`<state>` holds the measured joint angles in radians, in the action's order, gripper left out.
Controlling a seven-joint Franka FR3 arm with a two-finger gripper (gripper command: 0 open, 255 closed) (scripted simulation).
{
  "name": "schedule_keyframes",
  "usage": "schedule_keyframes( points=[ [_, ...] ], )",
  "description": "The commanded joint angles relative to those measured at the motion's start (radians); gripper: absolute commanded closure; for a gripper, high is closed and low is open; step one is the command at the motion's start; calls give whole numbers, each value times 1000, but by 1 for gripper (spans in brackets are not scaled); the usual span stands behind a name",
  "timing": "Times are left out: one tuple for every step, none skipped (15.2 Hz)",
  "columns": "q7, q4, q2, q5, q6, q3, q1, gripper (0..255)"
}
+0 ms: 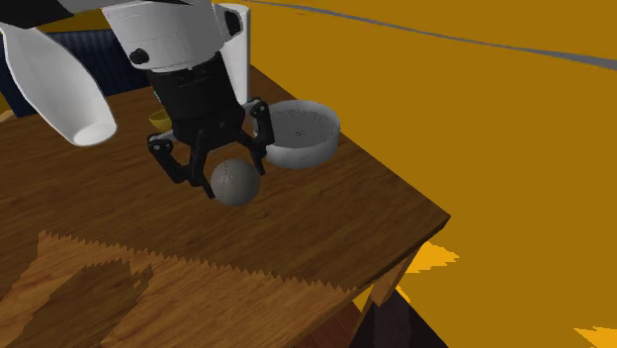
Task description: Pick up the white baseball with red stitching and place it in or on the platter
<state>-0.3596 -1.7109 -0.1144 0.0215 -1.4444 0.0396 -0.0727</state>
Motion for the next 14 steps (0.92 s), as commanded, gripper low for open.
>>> schedule_keyframes(
  points=[
    [-1,33,6,0,27,1,1,255],
    [-1,51,10,0,41,1,1,255],
    [-1,69,14,0,56,1,1,255],
    [-1,88,18,0,70,1,1,255],
    [-1,107,23,1,85,2,1,255],
    [-1,127,28,1,99,2,1,255],
    [0,147,33,1,114,2,1,255],
    [0,168,39,1,129,2,1,255],
    [0,189,44,2,144,2,1,255],
    [0,210,51,2,160,2,1,255],
    [0,232,57,2,175,2,1,255],
    [0,255,64,3,191,3,2,255],
    [0,278,71,3,207,3,2,255],
    [1,302,79,4,223,3,2,255]
  ],
)
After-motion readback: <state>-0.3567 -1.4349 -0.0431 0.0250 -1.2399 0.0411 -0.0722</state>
